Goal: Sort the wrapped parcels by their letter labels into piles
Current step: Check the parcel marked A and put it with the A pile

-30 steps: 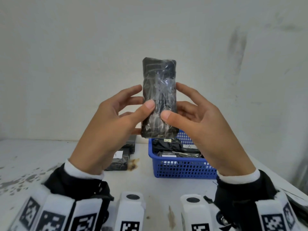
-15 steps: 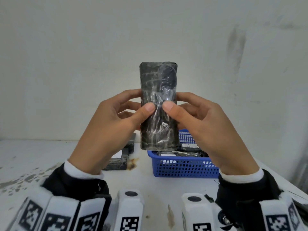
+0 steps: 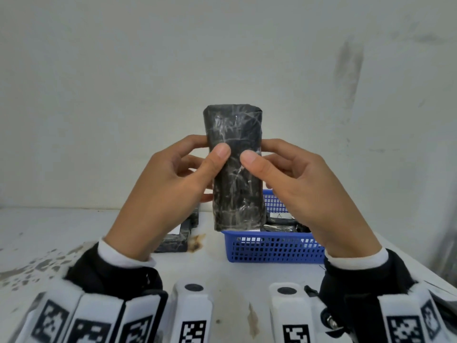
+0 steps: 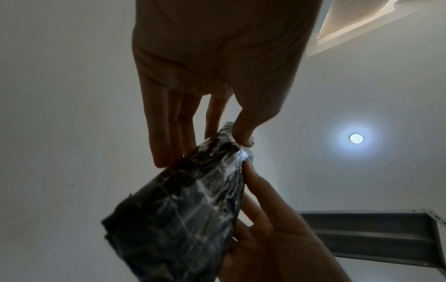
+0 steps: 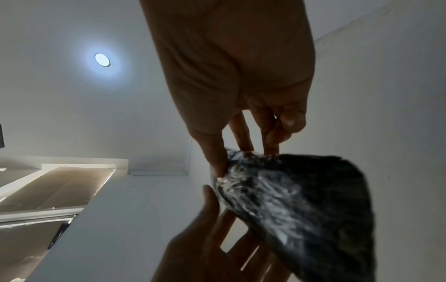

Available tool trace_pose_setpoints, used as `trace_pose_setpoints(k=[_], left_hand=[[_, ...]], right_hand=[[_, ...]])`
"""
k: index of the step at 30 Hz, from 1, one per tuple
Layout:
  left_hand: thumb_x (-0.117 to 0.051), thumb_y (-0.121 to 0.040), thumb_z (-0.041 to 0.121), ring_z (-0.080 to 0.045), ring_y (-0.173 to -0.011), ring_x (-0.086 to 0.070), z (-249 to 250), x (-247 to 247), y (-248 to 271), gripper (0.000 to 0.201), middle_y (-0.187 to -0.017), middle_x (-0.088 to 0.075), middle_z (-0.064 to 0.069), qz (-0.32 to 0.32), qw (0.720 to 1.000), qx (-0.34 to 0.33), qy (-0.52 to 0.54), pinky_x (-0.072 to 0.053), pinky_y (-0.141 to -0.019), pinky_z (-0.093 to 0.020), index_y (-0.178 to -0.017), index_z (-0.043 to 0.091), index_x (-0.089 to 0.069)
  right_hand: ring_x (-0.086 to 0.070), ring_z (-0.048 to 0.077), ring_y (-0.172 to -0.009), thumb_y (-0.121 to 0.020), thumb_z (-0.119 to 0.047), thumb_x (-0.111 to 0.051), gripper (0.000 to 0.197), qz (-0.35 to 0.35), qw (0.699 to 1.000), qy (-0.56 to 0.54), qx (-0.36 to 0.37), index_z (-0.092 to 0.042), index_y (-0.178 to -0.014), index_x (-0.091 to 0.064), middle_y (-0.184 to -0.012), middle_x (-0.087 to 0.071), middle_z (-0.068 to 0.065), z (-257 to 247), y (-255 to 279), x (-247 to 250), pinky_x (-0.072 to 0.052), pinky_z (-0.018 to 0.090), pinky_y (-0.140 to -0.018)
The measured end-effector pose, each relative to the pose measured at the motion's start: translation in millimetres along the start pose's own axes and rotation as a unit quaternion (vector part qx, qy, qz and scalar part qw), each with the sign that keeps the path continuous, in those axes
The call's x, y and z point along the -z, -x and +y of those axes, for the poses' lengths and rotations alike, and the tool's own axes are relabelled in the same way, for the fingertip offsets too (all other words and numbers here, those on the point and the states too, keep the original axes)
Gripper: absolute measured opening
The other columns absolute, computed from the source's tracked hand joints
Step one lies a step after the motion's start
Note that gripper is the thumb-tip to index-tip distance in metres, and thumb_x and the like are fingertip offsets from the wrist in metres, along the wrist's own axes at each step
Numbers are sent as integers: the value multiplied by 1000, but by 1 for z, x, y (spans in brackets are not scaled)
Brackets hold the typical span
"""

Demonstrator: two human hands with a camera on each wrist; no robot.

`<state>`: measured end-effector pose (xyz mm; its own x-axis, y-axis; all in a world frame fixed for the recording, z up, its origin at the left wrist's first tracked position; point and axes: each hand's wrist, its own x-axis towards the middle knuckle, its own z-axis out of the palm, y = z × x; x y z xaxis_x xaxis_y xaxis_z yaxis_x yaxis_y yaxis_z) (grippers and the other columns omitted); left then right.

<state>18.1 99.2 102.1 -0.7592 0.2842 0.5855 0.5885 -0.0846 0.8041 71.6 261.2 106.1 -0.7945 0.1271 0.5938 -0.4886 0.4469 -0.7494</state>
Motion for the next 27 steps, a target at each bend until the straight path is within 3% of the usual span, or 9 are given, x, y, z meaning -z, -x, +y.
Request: trace_pose_setpoints(k=[3, 5, 9, 14, 18, 23, 27], left_hand=[[-59, -68, 50, -12, -73, -71, -2, -2, 0, 36, -85, -74, -8, -7, 1000, 3, -8, -61, -68, -28, -98, 33, -69], [-58, -67, 54, -13, -77, -72, -3, -5, 0, 40, -86, -75, -5, -11, 1000, 2, -13, -62, -72, -31, -101, 36, -69], [-55, -70, 54, -14, -73, -73, -2, -7, 1, 39, -88, -74, -7, -14, 1000, 2, -17, -61, -71, -29, -105, 39, -66], [-53, -73, 57, -21, -67, -74, 1, -8, 3, 40, -93, -74, -6, -3, 1000, 10, -15, -62, -64, -32, -102, 34, -67], [-53, -72, 57, -14, -75, -73, -1, -7, 2, 37, -86, -75, -5, 0, 1000, 5, -24, -62, -67, -33, -97, 33, -69], [-54, -72, 56, -17, -80, -72, -5, -7, 2, 44, -79, -76, -3, -6, 1000, 9, -20, -62, -70, -33, -93, 21, -71], [-56, -75, 49, -14, -80, -73, -3, -10, 2, 38, -82, -76, -3, 0, 1000, 5, 9, -61, -66, -28, -99, 24, -69]], right_hand=[[-63, 7, -60, -79, -48, -65, 40, 9, 1000, -20, 7, -31, -114, -72, -80, -72, -17, -4, 2, 0, -50, 14, -55], [-55, 2, -50, -78, -44, -66, 39, 14, 999, -38, 10, -29, -114, -71, -71, -68, -16, -6, 2, 1, -42, 9, -49], [-57, 1, -47, -75, -45, -67, 35, 13, 999, -45, 4, -35, -109, -70, -69, -68, -16, -7, 3, 1, -41, 10, -46], [-52, 9, -43, -70, -50, -69, 54, 7, 999, -52, -9, -41, -123, -65, -76, -72, -6, -6, 1, 1, -44, 21, -42], [-62, 19, -48, -72, -49, -69, 51, -13, 998, -62, -24, -37, -121, -66, -87, -77, 1, -6, 1, 4, -52, 27, -46], [-58, 17, -45, -76, -43, -70, 45, -29, 997, -59, -35, -35, -121, -68, -81, -75, 3, -5, 2, 7, -47, 25, -41], [-64, 19, -49, -77, -41, -69, 40, -19, 997, -76, -28, -31, -116, -71, -81, -76, 6, -5, 2, 6, -54, 28, -48]])
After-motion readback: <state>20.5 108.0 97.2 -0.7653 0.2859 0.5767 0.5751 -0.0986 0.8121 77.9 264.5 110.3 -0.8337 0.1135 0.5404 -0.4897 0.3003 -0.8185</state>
